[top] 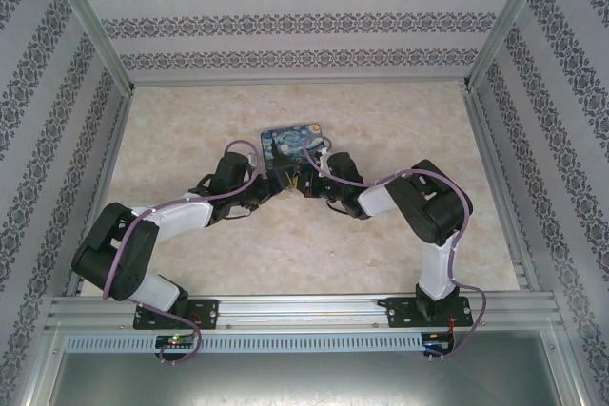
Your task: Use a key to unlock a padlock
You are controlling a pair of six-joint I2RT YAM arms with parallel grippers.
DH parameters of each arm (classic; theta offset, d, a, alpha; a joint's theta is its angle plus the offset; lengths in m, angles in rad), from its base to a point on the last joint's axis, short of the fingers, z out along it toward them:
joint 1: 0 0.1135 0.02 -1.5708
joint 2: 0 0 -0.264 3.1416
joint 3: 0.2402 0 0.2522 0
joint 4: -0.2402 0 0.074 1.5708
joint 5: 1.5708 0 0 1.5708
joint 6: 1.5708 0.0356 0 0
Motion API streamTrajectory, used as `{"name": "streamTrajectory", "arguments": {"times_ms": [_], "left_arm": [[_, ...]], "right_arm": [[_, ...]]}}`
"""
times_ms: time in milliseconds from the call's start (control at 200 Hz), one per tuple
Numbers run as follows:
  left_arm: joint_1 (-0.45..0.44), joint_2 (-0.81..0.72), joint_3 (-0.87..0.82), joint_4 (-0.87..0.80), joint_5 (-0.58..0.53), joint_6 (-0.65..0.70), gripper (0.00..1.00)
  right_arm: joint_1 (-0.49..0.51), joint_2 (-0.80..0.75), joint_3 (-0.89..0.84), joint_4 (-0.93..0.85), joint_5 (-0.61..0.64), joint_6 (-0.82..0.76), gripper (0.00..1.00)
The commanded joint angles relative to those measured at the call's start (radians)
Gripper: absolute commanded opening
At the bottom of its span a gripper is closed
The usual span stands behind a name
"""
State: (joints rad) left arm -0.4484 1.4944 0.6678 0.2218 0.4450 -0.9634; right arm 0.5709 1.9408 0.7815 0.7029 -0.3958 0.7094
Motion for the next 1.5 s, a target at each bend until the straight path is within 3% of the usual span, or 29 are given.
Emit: {"name": "streamTrajectory", "arguments": {"times_ms": [0,215,395,829,1279,1494], "left_arm": [[0.013,-0.001,0.046,-0.031,0.014,0.122,0.83],[0.026,0.029,0.062,-0.012,0.116,0.290,0.73],[0.031,0.099,0.055,0.050,0.194,0.354,0.62],[0.068,0.220,-0.020,0.353,0.298,0.341,0.51],[0.083,0.340,0.004,0.499,0.355,0.283,0.39],[0.083,0.344,-0.011,0.535,0.379,0.264,0.38]], "right_arm": [[-0.015,-0.030,-0.019,-0.038,-0.083,0.019,0.00],[-0.041,-0.039,-0.011,-0.037,-0.187,0.025,0.00],[-0.061,-0.022,0.006,-0.033,-0.268,0.036,0.00],[-0.086,-0.019,0.005,-0.022,-0.352,0.047,0.00],[-0.091,-0.017,0.008,-0.006,-0.370,0.060,0.00],[-0.094,-0.010,0.008,0.000,-0.359,0.067,0.00]]}}
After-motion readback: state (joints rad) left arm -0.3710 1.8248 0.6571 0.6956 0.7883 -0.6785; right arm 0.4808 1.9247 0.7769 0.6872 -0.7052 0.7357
